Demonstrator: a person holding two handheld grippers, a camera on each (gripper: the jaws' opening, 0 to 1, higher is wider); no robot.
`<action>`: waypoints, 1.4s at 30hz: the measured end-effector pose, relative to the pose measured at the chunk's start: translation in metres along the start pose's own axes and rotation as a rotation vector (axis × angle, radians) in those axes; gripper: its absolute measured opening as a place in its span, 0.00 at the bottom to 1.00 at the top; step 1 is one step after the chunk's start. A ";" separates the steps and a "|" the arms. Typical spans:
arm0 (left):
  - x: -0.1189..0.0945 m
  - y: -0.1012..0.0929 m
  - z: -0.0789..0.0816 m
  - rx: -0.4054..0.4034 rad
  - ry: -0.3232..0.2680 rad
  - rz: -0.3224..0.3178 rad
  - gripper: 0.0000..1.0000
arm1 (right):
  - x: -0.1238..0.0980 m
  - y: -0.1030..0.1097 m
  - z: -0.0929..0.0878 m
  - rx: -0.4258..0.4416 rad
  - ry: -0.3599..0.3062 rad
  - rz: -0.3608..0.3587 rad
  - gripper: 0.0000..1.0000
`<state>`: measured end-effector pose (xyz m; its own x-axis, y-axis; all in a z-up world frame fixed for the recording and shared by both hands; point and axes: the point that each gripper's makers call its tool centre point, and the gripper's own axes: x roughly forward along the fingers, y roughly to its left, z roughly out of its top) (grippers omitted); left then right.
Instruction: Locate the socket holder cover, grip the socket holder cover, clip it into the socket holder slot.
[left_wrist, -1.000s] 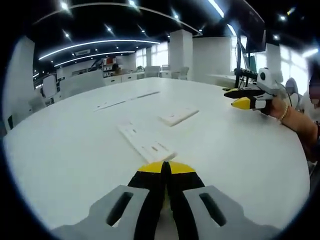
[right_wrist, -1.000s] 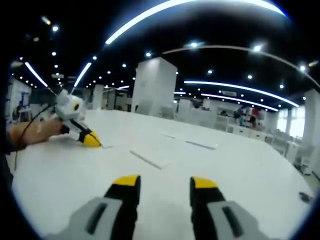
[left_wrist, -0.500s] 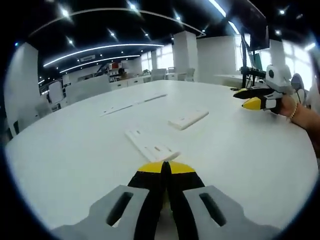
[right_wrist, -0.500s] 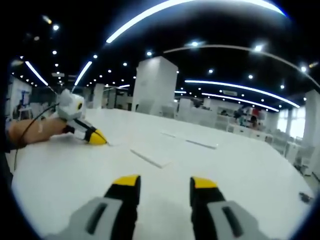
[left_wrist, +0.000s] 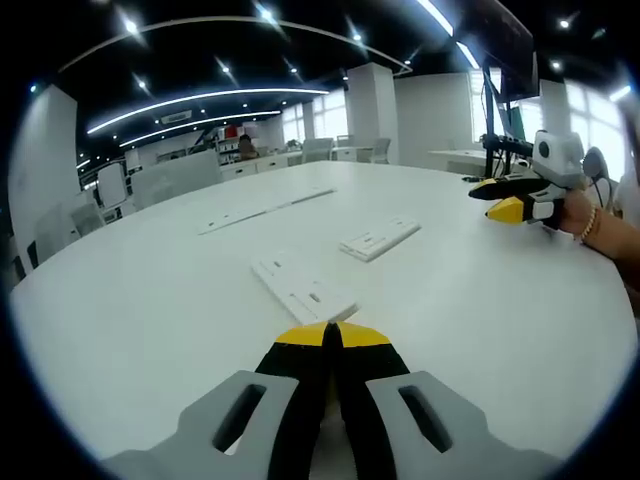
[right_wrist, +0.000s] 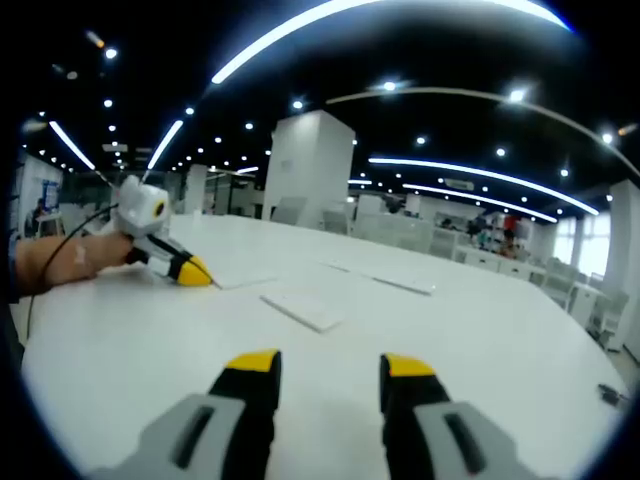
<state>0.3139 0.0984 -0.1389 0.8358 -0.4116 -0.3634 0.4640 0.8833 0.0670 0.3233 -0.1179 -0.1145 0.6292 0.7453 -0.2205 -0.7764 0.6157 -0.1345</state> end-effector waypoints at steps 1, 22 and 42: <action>0.000 0.000 0.000 -0.001 0.000 0.000 0.03 | 0.002 -0.004 0.001 0.001 0.000 -0.001 0.41; -0.079 -0.017 0.093 -0.078 -0.427 -0.105 0.23 | -0.007 0.004 0.026 -0.030 -0.103 0.001 0.41; -0.148 -0.011 0.087 -0.110 -0.638 -0.022 0.93 | -0.056 0.020 0.062 -0.077 -0.394 -0.022 0.95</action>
<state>0.2108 0.1298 -0.0052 0.8524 -0.4522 0.2626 0.4782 0.8773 -0.0417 0.2746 -0.1316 -0.0444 0.5997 0.7822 0.1688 -0.7535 0.6230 -0.2099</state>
